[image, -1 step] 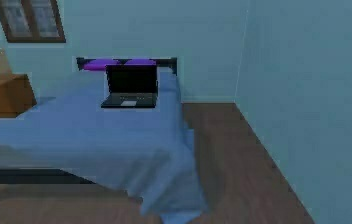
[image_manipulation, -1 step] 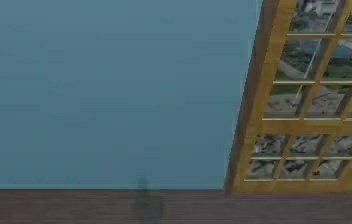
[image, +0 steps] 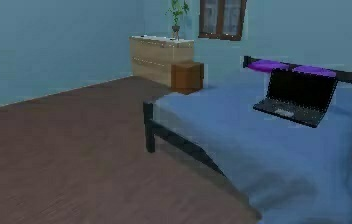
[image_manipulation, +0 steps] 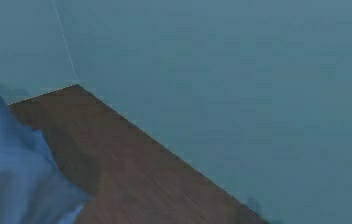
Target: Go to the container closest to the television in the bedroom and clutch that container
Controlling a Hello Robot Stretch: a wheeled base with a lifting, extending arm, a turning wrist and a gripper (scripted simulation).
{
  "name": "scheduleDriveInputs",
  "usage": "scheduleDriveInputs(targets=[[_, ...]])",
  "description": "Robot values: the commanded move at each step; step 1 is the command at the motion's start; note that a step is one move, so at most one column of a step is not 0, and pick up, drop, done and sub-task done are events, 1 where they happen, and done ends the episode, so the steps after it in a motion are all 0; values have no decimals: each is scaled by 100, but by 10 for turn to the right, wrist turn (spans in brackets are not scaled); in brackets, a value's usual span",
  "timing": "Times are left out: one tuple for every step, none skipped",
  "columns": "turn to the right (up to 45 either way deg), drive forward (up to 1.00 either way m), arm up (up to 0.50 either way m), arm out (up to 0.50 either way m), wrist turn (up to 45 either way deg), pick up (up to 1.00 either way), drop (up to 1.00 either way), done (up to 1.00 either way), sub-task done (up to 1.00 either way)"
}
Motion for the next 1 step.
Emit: scheduleDriveInputs(targets=[[-420, 0, 0, 0, 0, 0, 0, 0, 0]])
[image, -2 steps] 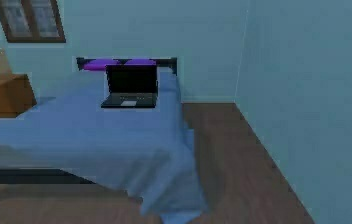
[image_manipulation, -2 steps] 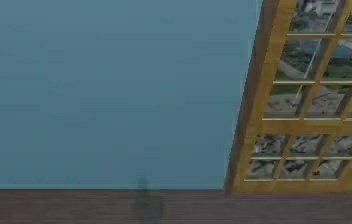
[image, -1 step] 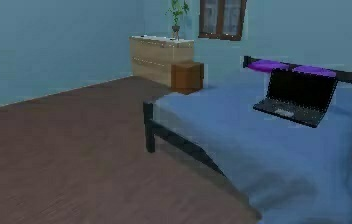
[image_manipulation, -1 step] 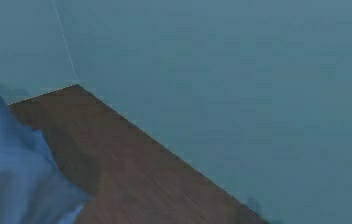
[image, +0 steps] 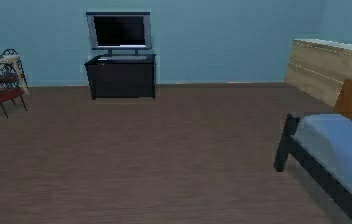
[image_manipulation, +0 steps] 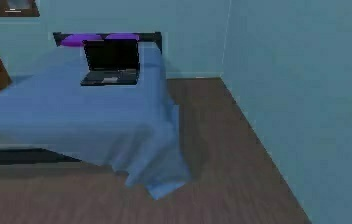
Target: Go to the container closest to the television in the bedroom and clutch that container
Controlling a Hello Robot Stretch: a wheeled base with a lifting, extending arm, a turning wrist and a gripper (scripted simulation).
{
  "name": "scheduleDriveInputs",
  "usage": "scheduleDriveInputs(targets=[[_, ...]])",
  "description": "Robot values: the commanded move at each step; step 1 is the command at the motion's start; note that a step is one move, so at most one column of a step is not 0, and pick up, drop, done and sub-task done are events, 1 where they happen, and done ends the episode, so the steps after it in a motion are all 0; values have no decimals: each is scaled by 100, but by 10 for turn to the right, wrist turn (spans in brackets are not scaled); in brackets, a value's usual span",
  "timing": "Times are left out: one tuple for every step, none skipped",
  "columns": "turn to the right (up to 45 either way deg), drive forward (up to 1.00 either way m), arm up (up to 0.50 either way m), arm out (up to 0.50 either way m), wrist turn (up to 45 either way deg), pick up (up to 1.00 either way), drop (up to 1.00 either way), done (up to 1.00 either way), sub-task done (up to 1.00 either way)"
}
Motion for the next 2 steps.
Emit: scheduleDriveInputs(targets=[[0, 100, 0, 0, 0, 0, 0, 0, 0], [0, 100, 0, 0, 0, 0, 0, 0, 0]])
